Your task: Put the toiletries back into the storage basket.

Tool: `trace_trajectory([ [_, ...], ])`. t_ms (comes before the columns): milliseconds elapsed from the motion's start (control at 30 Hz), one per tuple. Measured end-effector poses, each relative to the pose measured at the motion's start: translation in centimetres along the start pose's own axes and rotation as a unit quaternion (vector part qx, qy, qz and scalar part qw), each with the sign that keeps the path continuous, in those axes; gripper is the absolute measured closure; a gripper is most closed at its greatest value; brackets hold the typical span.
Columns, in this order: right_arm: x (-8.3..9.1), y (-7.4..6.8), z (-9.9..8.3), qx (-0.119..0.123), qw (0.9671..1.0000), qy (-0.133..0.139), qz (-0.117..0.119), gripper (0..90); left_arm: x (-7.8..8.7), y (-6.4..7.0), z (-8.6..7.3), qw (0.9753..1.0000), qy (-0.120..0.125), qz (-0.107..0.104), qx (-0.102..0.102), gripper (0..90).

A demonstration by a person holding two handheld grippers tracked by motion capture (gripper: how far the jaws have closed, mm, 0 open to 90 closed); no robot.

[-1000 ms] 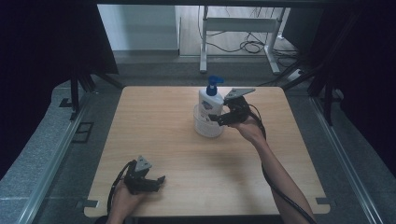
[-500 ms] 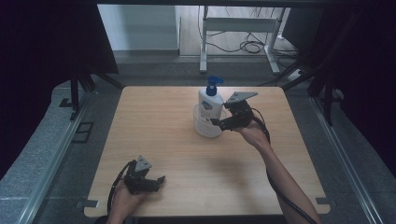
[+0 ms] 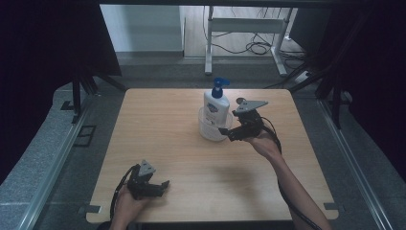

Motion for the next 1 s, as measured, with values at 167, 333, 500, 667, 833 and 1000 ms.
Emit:
trace_trajectory([
  [167, 0.5, -0.3, -0.7, -0.004, 1.0000, 0.002, 0.002, 9.2, 0.0, 0.0, 0.0, 1.0000, 0.000, 0.001, 0.001, 11.6],
  [333, 0.9, -0.5, -1.4, -0.006, 1.0000, 0.001, 0.003, 8.6, 0.0, 0.0, 0.0, 1.0000, 0.000, 0.001, 0.001, 11.6],
  [500, 1.4, -0.6, -2.0, -0.009, 1.0000, -0.001, 0.002, 8.3, 0.0, 0.0, 0.0, 1.0000, 0.000, 0.001, 0.001, 11.6],
  [667, 1.9, -0.7, -2.9, -0.012, 0.9999, -0.005, 0.003, 8.0, 0.0, 0.0, 0.0, 1.0000, 0.000, 0.001, 0.001, 11.6],
  [833, 2.4, -0.9, -3.8, -0.015, 0.9998, -0.008, 0.004, 7.3, 0.0, 0.0, 0.0, 1.0000, 0.000, 0.001, 0.001, 11.6],
  [1000, 3.0, -1.2, -4.5, -0.019, 0.9998, -0.002, 0.004, 7.2, 0.0, 0.0, 0.0, 1.0000, 0.000, 0.002, 0.001, 11.6],
])
Point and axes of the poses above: each handheld gripper's, and its own axes: x roughly backward along the jaws, z roughly out of its top, y roughly to its right, the point moved 1 cm from there along -x, roughly forward along the jaws, and after that the axes turned 2 degrees about -y, right-handed, at the moved point
